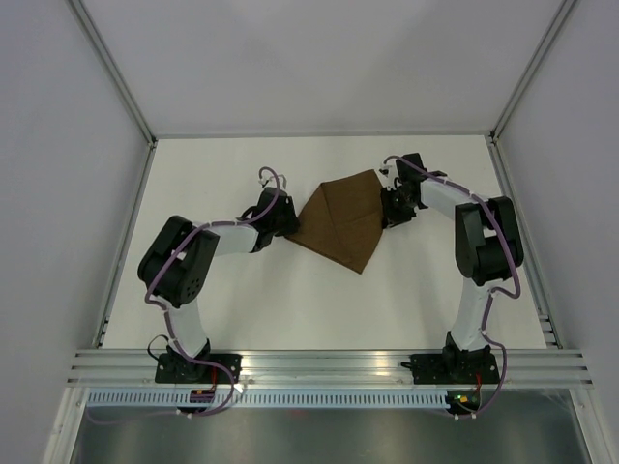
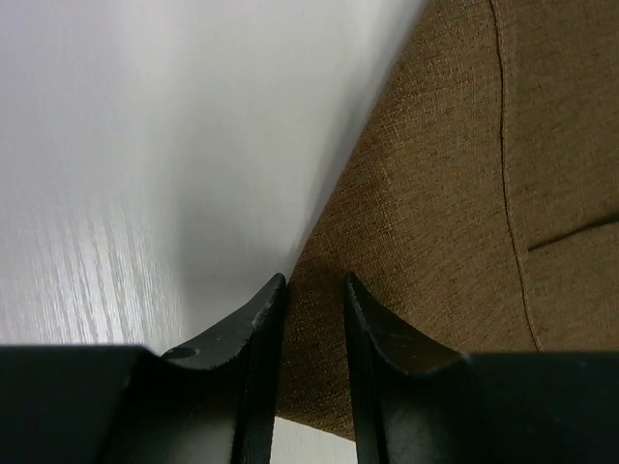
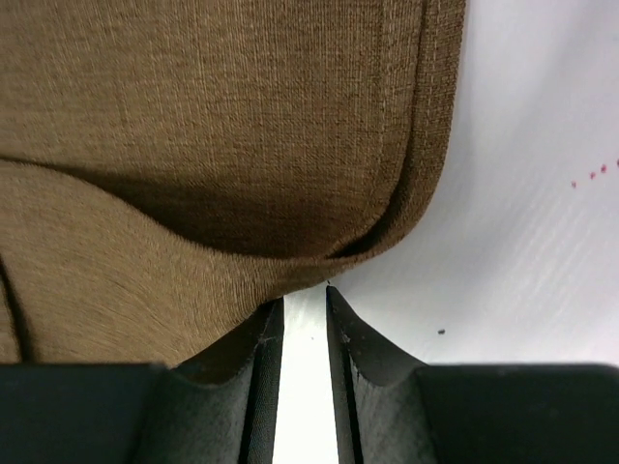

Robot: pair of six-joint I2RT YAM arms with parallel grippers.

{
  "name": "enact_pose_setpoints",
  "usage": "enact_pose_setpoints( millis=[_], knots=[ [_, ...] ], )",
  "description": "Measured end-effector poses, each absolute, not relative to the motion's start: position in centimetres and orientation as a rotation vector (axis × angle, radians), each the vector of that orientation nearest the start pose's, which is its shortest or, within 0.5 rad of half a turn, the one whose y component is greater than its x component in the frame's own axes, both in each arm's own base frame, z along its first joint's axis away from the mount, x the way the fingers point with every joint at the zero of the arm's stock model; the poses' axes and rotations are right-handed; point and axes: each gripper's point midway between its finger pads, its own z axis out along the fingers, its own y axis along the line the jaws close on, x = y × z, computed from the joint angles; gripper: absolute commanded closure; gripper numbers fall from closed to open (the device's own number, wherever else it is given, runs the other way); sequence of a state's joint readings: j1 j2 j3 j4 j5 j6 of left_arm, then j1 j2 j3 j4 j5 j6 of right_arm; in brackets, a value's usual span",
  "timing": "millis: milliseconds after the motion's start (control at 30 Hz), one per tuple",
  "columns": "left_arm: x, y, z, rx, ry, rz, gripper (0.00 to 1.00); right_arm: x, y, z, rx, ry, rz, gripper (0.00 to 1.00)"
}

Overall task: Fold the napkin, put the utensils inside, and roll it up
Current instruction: Fold the napkin

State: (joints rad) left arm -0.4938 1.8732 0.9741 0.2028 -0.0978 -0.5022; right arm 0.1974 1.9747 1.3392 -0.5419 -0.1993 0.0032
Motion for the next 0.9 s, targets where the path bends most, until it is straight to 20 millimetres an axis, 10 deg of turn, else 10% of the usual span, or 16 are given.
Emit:
enact_pose_setpoints(
  millis=[900],
  knots=[
    [32.3, -23.1, 2.4, -0.174, 2.271, -0.521, 0.55, 42.8, 13.7, 1.7, -0.426, 2.674, 0.283, 0.68]
  ],
)
